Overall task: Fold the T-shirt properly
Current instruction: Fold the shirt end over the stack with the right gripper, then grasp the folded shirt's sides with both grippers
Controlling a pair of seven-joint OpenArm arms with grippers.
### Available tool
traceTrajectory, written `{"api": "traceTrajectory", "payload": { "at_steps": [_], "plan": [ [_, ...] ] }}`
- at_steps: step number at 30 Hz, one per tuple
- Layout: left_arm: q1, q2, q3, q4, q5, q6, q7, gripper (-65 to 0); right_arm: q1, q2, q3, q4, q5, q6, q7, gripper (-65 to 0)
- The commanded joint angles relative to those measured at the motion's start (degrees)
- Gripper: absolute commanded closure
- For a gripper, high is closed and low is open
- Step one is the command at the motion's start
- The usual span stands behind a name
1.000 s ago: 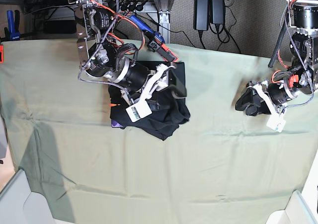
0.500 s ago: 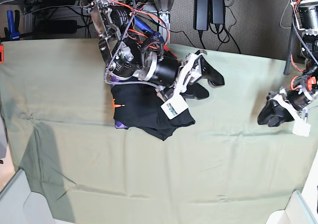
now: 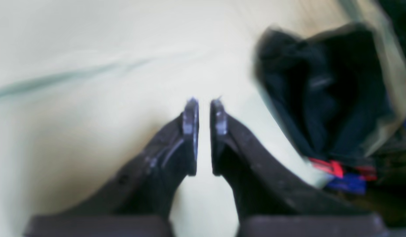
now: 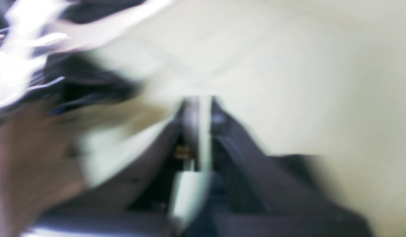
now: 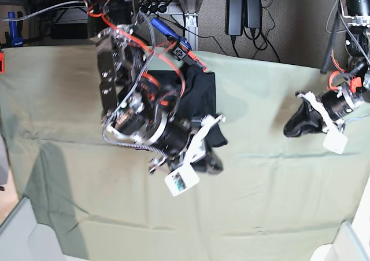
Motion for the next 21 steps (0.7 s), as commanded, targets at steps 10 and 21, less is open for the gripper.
{"api": "traceTrajectory", "payload": {
  "at_steps": [10, 21],
  "plan": [
    [2.69, -0.90, 24.92, 13.94, 24.35, -0.76, -10.47, 0.0, 8.70, 5.16, 17.66, -11.56, -1.95, 3.96, 5.44, 0.0],
    [1.70, 3.39, 36.15, 11.61, 38.36, -0.76, -15.87, 0.0, 9.73, 9.49, 17.57, -28.13, 0.26, 3.98, 9.99, 0.0]
  ]
}}
